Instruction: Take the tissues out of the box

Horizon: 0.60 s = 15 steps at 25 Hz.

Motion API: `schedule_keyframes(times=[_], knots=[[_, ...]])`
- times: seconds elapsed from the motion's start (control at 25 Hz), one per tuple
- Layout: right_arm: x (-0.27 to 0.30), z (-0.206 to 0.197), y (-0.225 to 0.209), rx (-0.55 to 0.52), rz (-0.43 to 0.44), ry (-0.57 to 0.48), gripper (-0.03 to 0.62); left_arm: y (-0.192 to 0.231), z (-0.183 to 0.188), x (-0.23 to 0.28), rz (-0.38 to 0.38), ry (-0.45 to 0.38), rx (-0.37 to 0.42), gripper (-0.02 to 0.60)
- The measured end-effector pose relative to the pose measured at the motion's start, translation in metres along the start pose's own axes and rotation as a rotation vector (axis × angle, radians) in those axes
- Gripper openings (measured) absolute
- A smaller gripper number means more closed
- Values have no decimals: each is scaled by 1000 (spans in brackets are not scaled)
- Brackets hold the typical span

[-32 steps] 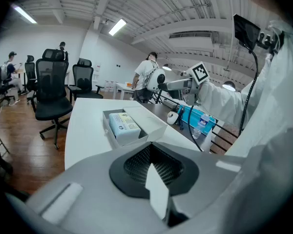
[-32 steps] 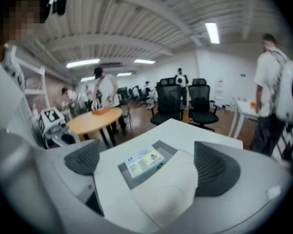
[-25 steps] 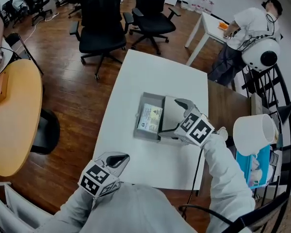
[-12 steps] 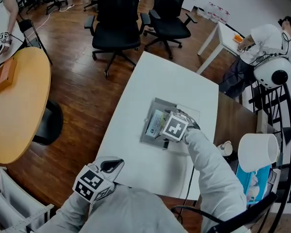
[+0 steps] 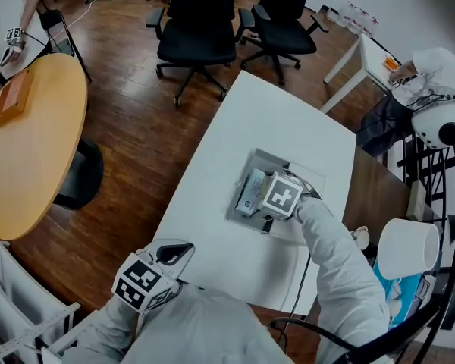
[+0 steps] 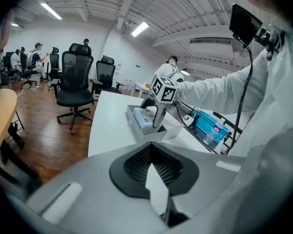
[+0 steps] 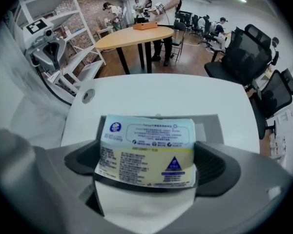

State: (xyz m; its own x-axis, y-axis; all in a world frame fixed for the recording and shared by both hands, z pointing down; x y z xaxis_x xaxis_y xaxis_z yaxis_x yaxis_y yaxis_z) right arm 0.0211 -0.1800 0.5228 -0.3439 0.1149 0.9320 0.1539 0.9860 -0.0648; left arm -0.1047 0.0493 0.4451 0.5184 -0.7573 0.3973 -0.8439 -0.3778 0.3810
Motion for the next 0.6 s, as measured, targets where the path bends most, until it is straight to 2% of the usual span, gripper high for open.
schedule_keyframes(times=[0.16,0.4,0.6], knots=[[-6,6,-4,13,26,-43,600,0,5,5,-6,-7,6,15],[4,-3,-3,20,13,66,600,4,3,5,4,-9,-11,15],[6,-4,-1,31,25,84,600,3,1,6,6,-17,-18,15]])
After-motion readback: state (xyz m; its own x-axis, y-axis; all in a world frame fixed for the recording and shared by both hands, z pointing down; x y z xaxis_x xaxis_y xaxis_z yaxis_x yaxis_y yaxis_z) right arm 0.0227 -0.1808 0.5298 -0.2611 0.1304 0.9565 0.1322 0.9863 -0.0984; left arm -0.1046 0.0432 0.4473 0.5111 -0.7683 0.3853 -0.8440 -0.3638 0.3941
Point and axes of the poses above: the fingertips, and each gripper's own axes: x forward along the fingers, y to its left, z out of its top, the point moved 5 cm from there along -x, backward along the fingers, and after that the axes turned 12 degrees about -y, right-handed, at the moved point
